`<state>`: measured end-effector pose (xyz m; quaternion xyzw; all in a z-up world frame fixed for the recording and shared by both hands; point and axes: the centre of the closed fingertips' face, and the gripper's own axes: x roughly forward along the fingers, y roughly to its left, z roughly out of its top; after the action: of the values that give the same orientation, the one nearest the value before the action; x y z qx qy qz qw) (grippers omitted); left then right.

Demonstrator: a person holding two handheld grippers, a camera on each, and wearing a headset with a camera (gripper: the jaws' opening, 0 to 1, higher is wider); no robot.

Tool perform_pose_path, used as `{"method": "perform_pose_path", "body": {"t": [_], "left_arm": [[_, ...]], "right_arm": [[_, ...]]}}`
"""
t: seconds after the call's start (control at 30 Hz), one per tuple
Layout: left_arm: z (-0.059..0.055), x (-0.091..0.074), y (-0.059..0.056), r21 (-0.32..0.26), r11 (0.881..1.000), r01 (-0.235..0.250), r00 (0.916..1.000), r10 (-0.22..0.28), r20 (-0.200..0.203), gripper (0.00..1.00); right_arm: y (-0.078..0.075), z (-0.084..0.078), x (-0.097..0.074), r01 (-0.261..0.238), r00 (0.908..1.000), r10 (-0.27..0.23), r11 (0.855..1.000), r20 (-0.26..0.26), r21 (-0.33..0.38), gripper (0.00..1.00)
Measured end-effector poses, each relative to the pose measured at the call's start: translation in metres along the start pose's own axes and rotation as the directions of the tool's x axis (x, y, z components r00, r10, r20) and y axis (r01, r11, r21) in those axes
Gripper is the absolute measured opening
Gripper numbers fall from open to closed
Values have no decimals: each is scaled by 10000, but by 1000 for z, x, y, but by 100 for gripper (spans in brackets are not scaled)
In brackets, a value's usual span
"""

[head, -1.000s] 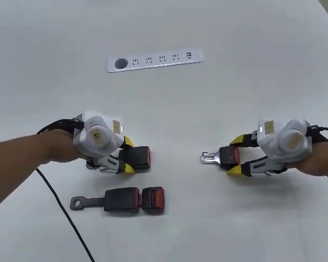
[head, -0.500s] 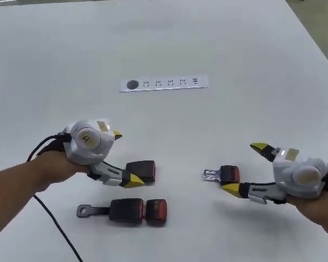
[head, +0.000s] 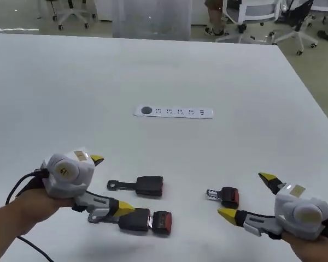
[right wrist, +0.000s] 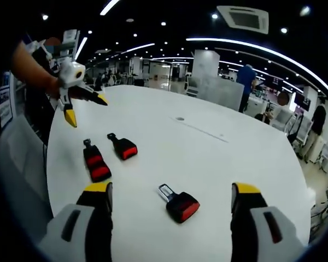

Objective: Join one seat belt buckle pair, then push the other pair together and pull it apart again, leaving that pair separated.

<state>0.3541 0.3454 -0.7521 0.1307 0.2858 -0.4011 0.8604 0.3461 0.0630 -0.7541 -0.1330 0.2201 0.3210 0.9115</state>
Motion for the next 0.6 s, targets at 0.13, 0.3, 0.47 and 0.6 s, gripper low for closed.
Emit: {"method": "perform_pose_path", "body": {"t": [0.13, 0.3, 0.47, 0.6], "left_arm": [[-8, -25, -1, -224, 9996, -182, 9994, 189, 302, 100], [-20, -51, -8, -67, 9998, -190, 9984, 194, 527, 100], [-29, -70, -10, -66, 10000, -49, 9975, 54, 702, 100], [-32, -81, -14, 142, 9999, 8, 9974, -19, 720, 100]], "right_arm": [[25, 4, -4, -267, 9996, 267, 9996, 75, -20, 93], [61, 10, -11, -1034, 9945, 1040, 9940, 150, -349, 96], [83, 11, -19, -1445, 9893, 1453, 9877, 103, -599, 94], [94, 17, -25, -1762, 9835, 1789, 9809, 264, -825, 94]]}}
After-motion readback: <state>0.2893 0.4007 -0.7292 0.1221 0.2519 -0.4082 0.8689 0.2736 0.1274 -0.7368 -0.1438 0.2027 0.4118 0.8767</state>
